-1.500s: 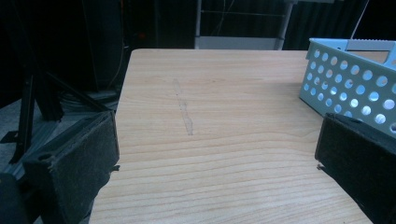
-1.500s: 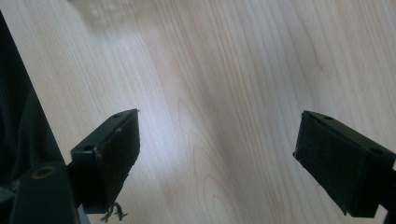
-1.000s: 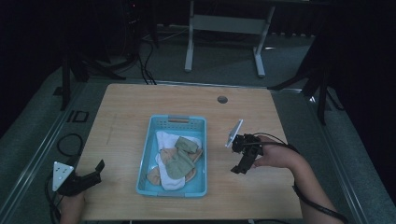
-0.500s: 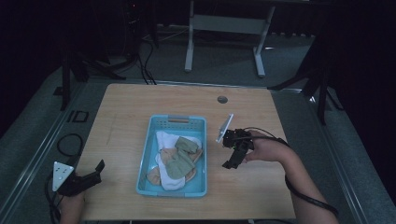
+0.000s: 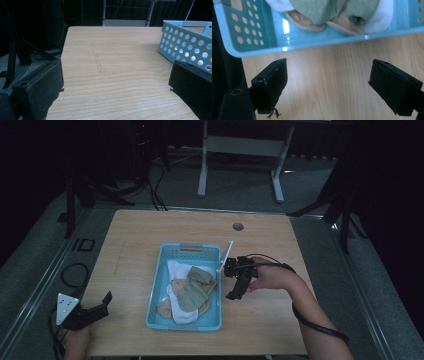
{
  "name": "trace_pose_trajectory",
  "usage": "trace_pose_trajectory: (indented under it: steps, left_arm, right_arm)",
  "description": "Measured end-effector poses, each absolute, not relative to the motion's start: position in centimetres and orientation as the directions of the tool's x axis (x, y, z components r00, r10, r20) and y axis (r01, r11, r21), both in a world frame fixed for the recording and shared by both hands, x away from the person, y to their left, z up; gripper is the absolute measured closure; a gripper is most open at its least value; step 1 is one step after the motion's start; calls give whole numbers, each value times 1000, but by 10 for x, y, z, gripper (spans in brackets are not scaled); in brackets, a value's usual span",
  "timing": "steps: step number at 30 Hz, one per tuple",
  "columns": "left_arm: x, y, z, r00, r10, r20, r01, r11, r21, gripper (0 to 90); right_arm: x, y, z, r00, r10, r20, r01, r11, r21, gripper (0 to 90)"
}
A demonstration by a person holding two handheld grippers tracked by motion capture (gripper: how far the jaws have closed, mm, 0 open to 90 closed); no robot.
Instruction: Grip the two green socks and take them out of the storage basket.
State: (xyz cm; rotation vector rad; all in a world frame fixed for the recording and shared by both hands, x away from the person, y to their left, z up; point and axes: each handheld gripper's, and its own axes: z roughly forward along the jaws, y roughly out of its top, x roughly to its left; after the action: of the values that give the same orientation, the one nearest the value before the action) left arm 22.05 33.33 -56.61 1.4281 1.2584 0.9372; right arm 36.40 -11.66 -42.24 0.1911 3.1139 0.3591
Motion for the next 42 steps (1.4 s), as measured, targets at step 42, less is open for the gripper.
trace_pose_trajectory:
  steps: [42]
  left_arm:
    - [220,334,-566,181,982,-52,232,9,973,0]
  right_arm:
    - [382,-49,-461,-996,42,75,59,969,239,326]
